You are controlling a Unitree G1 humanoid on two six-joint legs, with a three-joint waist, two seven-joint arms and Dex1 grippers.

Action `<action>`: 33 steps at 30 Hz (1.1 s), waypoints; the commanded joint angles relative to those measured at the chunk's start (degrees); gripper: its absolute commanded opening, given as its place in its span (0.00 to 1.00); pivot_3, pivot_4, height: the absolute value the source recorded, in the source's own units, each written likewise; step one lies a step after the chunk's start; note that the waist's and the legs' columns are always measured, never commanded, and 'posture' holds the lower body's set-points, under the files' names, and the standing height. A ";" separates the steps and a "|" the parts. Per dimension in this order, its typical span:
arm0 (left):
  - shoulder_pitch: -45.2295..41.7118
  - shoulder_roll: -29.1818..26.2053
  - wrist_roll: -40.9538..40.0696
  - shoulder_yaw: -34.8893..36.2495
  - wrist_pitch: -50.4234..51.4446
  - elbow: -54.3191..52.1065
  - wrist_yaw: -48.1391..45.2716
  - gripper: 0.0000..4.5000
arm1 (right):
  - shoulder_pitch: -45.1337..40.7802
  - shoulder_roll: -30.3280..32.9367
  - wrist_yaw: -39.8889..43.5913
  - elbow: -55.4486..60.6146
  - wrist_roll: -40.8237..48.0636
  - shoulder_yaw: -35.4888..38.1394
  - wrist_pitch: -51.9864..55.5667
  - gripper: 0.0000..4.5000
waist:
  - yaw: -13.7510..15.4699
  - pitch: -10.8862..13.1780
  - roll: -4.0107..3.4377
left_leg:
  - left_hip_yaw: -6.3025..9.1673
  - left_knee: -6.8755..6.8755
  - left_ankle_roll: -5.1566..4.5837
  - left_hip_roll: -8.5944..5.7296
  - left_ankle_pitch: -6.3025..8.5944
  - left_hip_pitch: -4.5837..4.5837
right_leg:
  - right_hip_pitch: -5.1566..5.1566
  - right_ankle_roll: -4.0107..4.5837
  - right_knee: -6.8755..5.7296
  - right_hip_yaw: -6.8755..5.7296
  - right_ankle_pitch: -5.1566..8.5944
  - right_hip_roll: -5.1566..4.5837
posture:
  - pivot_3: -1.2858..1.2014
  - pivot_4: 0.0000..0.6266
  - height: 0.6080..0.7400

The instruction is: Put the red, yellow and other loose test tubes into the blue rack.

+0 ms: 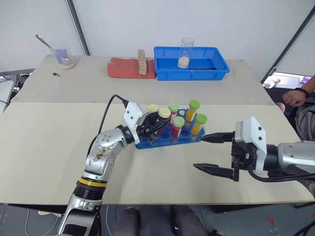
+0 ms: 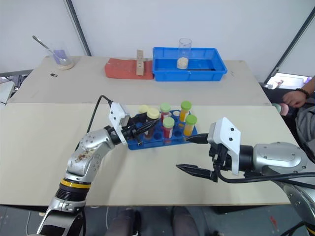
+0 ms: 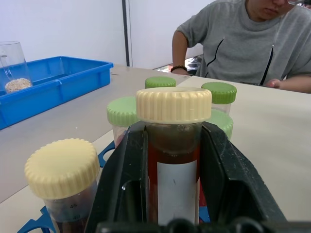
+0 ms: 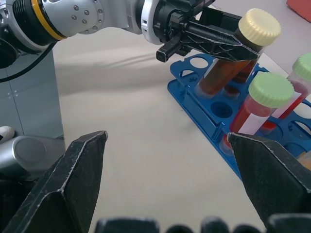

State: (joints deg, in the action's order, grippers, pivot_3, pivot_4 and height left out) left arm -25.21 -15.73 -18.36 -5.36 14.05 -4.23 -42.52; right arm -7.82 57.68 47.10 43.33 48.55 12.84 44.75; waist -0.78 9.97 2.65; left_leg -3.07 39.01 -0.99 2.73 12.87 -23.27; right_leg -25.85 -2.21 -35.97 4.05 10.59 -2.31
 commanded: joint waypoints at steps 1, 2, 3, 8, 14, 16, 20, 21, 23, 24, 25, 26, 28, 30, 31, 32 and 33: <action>1.29 0.37 1.03 -0.10 -1.81 0.05 1.17 0.21 | -0.42 0.00 -1.58 1.03 -0.43 1.92 -0.62 0.99 | 0.02 0.00 0.00 | 0.00 0.00 0.00 0.00 0.00 0.00 | 0.00 0.00 0.00 0.00 0.00 0.00 | 0.52 0.24 1.00; 1.72 0.46 1.38 -0.10 -2.51 0.45 1.52 0.21 | -0.78 -0.31 -2.54 0.82 -0.75 1.77 -0.47 0.99 | 0.02 0.00 0.00 | 0.00 0.00 0.00 0.00 0.00 0.00 | 0.00 0.00 0.00 0.00 0.00 0.00 | 0.52 0.24 1.00; 2.09 0.59 1.63 0.03 -3.06 0.79 2.02 0.21 | -1.01 -0.51 -3.31 0.67 -0.79 1.67 -0.27 0.99 | 0.01 0.00 0.00 | 0.00 0.00 0.00 0.00 0.00 0.00 | 0.01 0.00 0.00 0.00 0.00 0.00 | 0.52 0.24 1.00; 3.05 1.13 1.67 0.45 -4.05 1.11 3.83 0.21 | -0.03 0.83 -4.15 0.98 -0.82 1.49 1.32 0.99 | 0.00 0.00 0.00 | 0.00 0.00 0.00 0.00 0.00 0.00 | 0.01 0.00 0.00 0.00 0.00 0.00 | 0.52 0.24 1.00; 4.29 0.43 0.50 0.45 -3.10 -0.27 3.31 0.63 | -0.68 0.32 -4.54 0.32 -1.15 0.76 1.14 0.99 | -0.06 0.00 0.00 | -0.01 0.00 0.00 0.01 0.00 0.01 | 0.01 0.01 0.01 0.00 0.01 0.00 | 0.52 0.24 1.00; 5.08 -0.43 0.45 0.39 -2.89 -1.53 2.87 0.85 | -0.65 0.12 -4.62 0.15 -1.75 0.54 0.72 0.99 | -0.04 0.00 0.00 | 0.00 -0.01 0.00 0.01 0.00 0.00 | 0.00 0.01 0.02 -0.01 0.01 0.00 | 0.52 0.24 1.00; 6.11 -2.50 0.39 0.66 -1.84 -3.68 2.72 0.99 | -1.46 -0.48 -4.89 -0.78 -3.07 -0.05 -0.12 0.99 | 0.01 0.00 0.00 | 0.00 0.00 0.00 0.01 0.00 -0.03 | 0.00 0.02 0.06 0.00 0.01 0.00 | 0.52 0.24 1.00; 6.36 -3.07 0.28 0.81 -1.37 -4.22 2.78 0.99 | -1.64 -0.59 -4.81 -0.99 -3.34 -0.19 -0.25 0.99 | 0.00 0.00 0.00 | -0.01 -0.01 0.00 0.01 0.00 -0.03 | 0.00 0.03 0.08 0.00 0.02 -0.01 | 0.52 0.24 1.00; 7.42 -6.20 -0.13 1.73 -0.01 -6.84 1.62 0.99 | -1.48 -0.86 -3.93 -1.60 -4.95 -0.58 -1.95 0.99 | -0.01 0.00 0.00 | -0.01 -0.01 0.00 0.01 0.00 -0.02 | 0.00 0.13 0.08 0.00 0.08 -0.01 | 0.52 0.24 1.00; 7.79 -7.42 -0.24 2.09 0.52 -7.73 1.33 0.99 | -1.39 -1.04 -3.59 -1.88 -5.73 -0.78 -2.80 0.99 | -0.12 0.00 0.00 | -0.01 -0.02 0.00 0.01 0.00 -0.01 | 0.00 0.14 0.08 0.00 0.08 -0.01 | 0.52 0.24 1.00; 8.33 -9.31 -0.27 2.77 1.31 -9.15 0.92 0.99 | -1.21 -1.26 -3.20 -2.37 -6.97 -1.10 -4.07 0.99 | -0.17 0.00 0.00 | -0.02 -0.04 0.00 0.03 0.00 -0.01 | -0.01 0.15 0.08 0.00 0.09 0.00 | 0.52 0.24 1.00; 8.85 -11.24 -0.71 3.75 3.03 -10.77 0.79 0.99 | -1.13 -1.53 -2.97 -3.16 -8.61 -1.57 -5.51 0.99 | -0.18 0.00 0.00 | -0.02 -0.05 0.00 0.04 0.00 0.00 | -0.01 0.15 0.08 -0.01 0.09 0.00 | 0.52 0.24 1.00; 9.82 -14.43 -1.77 5.32 6.58 -13.53 0.62 0.99 | -0.97 -2.28 -2.02 -4.84 -11.80 -2.33 -9.21 0.99 | -0.24 0.00 -0.01 | -0.02 -0.07 0.00 0.07 0.00 0.00 | -0.05 0.17 0.07 -0.03 0.11 0.02 | 0.52 0.24 1.00; 10.82 -17.70 -2.29 5.92 9.72 -15.86 -0.39 0.99 | -0.83 -2.73 -0.85 -6.48 -13.87 -2.77 -11.75 0.99 | -0.20 0.00 -0.01 | -0.03 -0.07 0.00 0.07 0.00 0.00 | -0.06 0.23 0.07 -0.03 0.15 0.01 | 0.52 0.24 1.00; 11.58 -19.41 -2.21 6.39 10.24 -17.18 -0.93 0.99 | -0.79 -3.03 -0.32 -7.35 -14.74 -2.83 -12.94 0.99 | -0.20 0.00 -0.02 | -0.05 -0.07 0.01 0.06 0.00 0.00 | -0.07 0.29 0.07 -0.02 0.18 0.00 | 0.52 0.24 1.00; 12.77 -21.63 -1.54 7.15 10.53 -18.59 -1.42 0.99 | -0.59 -3.01 0.83 -8.35 -15.00 -2.75 -13.68 0.99 | -0.16 0.00 -0.01 | -0.07 -0.07 0.01 0.05 0.00 0.00 | -0.07 0.32 0.07 -0.01 0.21 -0.02 | 0.52 0.24 1.00; 14.14 -23.99 -0.66 8.19 10.92 -19.86 -1.76 0.99 | -0.27 -2.81 2.02 -9.15 -15.27 -2.60 -14.34 0.99 | -0.17 0.00 -0.01 | -0.07 -0.07 0.01 0.05 0.00 -0.01 | -0.08 0.32 0.09 -0.01 0.21 -0.03 | 0.52 0.24 1.00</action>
State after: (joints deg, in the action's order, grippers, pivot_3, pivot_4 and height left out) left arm -12.00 -37.59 -19.48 0.75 24.32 -20.71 -43.45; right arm -8.19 54.55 47.49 34.65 34.14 9.28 32.84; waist -0.95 9.97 2.64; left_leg -3.15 38.93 -0.98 2.79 12.88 -23.28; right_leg -25.93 -1.87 -35.86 4.04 10.81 -2.34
